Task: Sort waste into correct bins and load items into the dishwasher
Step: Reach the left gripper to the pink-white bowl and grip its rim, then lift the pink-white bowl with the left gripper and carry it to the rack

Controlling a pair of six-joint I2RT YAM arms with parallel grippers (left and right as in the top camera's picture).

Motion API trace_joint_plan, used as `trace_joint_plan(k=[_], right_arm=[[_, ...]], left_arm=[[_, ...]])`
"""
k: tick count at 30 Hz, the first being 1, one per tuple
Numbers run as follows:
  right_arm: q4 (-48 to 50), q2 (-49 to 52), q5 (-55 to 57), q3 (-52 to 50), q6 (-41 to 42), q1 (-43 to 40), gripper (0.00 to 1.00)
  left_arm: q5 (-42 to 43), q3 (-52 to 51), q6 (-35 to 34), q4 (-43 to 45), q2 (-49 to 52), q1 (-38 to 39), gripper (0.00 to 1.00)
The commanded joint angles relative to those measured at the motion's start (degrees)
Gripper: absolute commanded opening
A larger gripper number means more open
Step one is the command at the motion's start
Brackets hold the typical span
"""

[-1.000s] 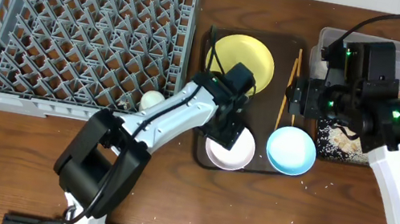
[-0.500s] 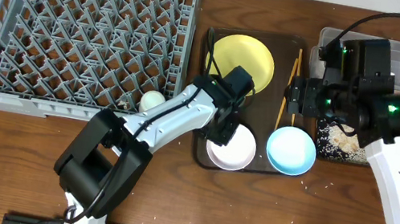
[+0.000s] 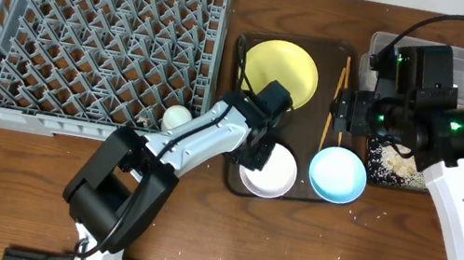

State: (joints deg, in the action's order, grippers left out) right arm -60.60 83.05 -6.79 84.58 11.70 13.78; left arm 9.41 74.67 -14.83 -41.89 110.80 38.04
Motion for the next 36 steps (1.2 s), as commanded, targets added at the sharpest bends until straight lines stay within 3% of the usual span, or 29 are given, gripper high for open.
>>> trace_joint_plan(k=[1, 18, 20, 30, 31, 33, 36], right_arm=[[-0.11, 0.22, 0.37, 0.04, 0.68, -0.42, 0.85], [-0.15, 0.22, 0.44, 0.04, 0.63, -0.42, 0.86], [-0.13, 0.22, 0.61, 0.04, 0.59, -0.42, 0.86], [0.13, 0.22, 0.96, 0.04, 0.44, -0.42, 0.87], [0.11, 0.22, 0.96, 0.04, 0.44, -0.42, 0.88], [0.11, 0.22, 0.98, 0.04, 0.44, -0.42, 0.99], [0.09, 0.22, 0.96, 0.04, 0.44, -0.42, 0.99]], left_arm=[[-1.09, -0.35, -0.55, 0.11, 1.44, -0.09, 0.22], [-0.85, -0.35, -0.94, 1.95, 2.67, -0.09, 0.15], [-0.66, -0.35, -0.92, 1.90, 2.75, -0.09, 0.08], [-1.33, 1.09, -0.92, -2.03, -0.59, -0.46, 0.07], [-1.33, 1.11, -0.92, -2.21, -1.73, -0.74, 0.07], [-1.36, 1.11, -0.92, -2.45, -4.59, -1.55, 0.08], [-2.25, 1.11, -0.92, -2.73, -9.90, -3.10, 0.08]])
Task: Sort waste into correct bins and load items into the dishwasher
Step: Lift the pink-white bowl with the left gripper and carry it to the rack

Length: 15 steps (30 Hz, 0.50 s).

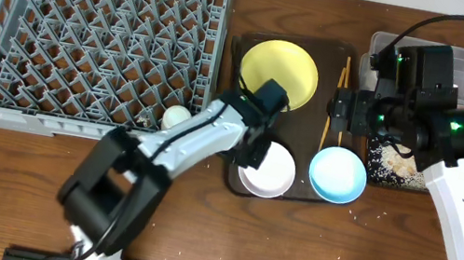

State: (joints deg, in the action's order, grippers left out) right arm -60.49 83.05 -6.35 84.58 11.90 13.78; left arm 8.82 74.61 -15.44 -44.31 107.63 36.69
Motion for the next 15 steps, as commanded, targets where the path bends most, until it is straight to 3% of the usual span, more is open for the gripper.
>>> trace_joint_plan(k=[1, 10, 15], right_arm=[[-0.02, 0.22, 0.52, 0.04, 0.24, -0.42, 0.99], [-0.02, 0.22, 0.52, 0.04, 0.24, -0.42, 0.99], [0.13, 0.22, 0.02, 0.04, 0.31, -0.42, 0.99]], left_arm=[[-2.56, 1.18, -0.31, -0.35, -8.59, -2.27, 0.08], [-14.69, 1.18, -0.24, -0.37, -21.70, -4.52, 0.08], [-31.17, 1.18, 0.20, -0.13, -24.57, -4.55, 0.08]])
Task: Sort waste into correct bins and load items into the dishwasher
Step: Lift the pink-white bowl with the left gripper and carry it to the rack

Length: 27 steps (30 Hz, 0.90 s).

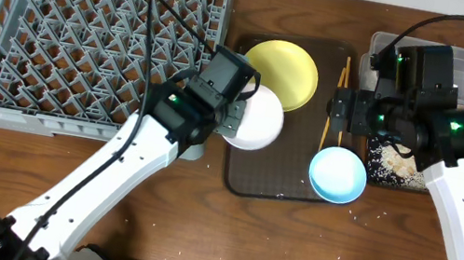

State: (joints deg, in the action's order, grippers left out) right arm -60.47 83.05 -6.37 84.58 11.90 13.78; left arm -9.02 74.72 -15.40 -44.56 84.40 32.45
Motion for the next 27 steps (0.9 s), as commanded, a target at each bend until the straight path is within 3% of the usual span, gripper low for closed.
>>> trace_joint_plan(k=[1, 3, 9, 18, 27], right_arm=[[0.07, 0.22, 0.09, 0.04, 0.26, -0.42, 0.99], [-0.04, 0.22, 0.15, 0.04, 0.26, -0.42, 0.99], [-0.07, 0.22, 0.15, 0.04, 0.26, -0.42, 0.99], [-0.07, 0.22, 0.13, 0.04, 0.26, -0.42, 0.99], [-0.07, 0.22, 0.15, 0.04, 0.26, -0.42, 0.99]], left_arm=[[-17.29, 1.07, 0.15, 0.15, -1.44, -0.31, 0.08], [-27.02, 1.05, 0.28, 0.98, -1.40, -0.31, 0.07], [-44.72, 1.05, 0.31, 6.25, -1.29, -1.36, 0.07], [-56.78, 1.05, 0.35, 18.64, 2.14, -5.49, 0.07], [-71.54, 1.05, 9.38, 25.88, 13.86, -6.01, 0.07]])
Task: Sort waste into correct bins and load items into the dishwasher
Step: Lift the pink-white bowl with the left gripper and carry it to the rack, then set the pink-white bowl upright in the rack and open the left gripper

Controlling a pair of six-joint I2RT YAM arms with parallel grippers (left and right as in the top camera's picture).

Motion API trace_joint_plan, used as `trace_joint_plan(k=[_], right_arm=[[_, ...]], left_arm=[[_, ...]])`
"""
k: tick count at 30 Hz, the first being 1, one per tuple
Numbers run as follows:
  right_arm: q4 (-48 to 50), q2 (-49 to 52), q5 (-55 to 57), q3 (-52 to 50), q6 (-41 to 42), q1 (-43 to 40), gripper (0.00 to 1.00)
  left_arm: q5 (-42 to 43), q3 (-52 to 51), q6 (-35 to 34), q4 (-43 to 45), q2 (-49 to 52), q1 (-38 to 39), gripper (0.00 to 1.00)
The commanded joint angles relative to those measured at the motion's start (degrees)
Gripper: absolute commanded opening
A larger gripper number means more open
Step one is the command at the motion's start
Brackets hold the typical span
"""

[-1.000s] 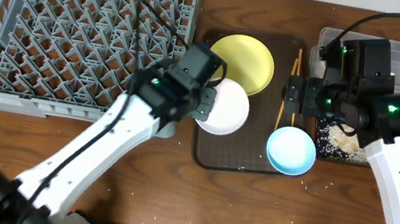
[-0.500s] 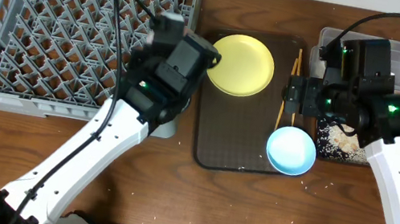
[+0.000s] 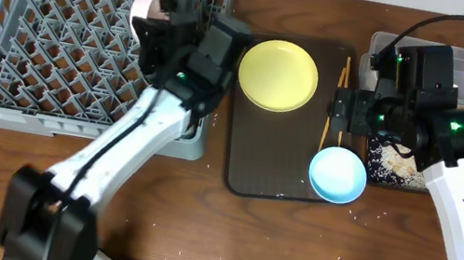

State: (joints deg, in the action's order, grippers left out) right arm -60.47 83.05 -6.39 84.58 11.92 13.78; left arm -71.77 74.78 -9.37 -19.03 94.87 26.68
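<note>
My left gripper (image 3: 167,23) is shut on the rim of a white bowl (image 3: 147,6), holding it tilted on edge over the back right part of the grey dish rack (image 3: 56,53). On the dark tray (image 3: 269,165) lies a yellow plate (image 3: 279,75). A light blue bowl (image 3: 338,174) sits at the tray's right edge, with chopsticks (image 3: 345,73) just behind it. My right gripper (image 3: 337,110) hovers by the chopsticks; how its jaws stand is not visible.
A clear plastic bin stands at the back right, with a patch of scattered food scraps (image 3: 391,164) in front of it. Crumbs lie on the wooden table (image 3: 287,253). The left arm crosses the rack's front right corner.
My left gripper has gone from the tray's left edge to above the rack's back right, the white bowl with it, now turned on edge. The right arm has not moved.
At first my left gripper was at the white bowl on the tray's front. It was still there a moment later. Then it held the bowl lifted beside the yellow plate, and now holds it over the rack. The right arm stayed still throughout.
</note>
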Motion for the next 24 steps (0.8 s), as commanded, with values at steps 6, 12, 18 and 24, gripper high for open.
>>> trace_joint_plan(k=[6, 12, 18, 24], right_arm=[[-0.07, 0.22, 0.17, 0.04, 0.24, -0.42, 0.99], [-0.07, 0.22, 0.17, 0.04, 0.24, -0.42, 0.99], [-0.07, 0.22, 0.15, 0.04, 0.24, -0.42, 0.99], [-0.07, 0.22, 0.15, 0.04, 0.24, -0.42, 0.99]], left_arm=[[-16.06, 0.98, 3.30, 0.33, 10.60, -0.24, 0.07], [-17.29, 0.74, 3.08, 0.28, 14.27, 0.42, 0.07], [-17.27, 0.44, 1.62, 0.26, 16.37, 1.90, 0.07], [-17.22, 0.37, 1.60, 0.07, 17.22, 3.37, 0.07]])
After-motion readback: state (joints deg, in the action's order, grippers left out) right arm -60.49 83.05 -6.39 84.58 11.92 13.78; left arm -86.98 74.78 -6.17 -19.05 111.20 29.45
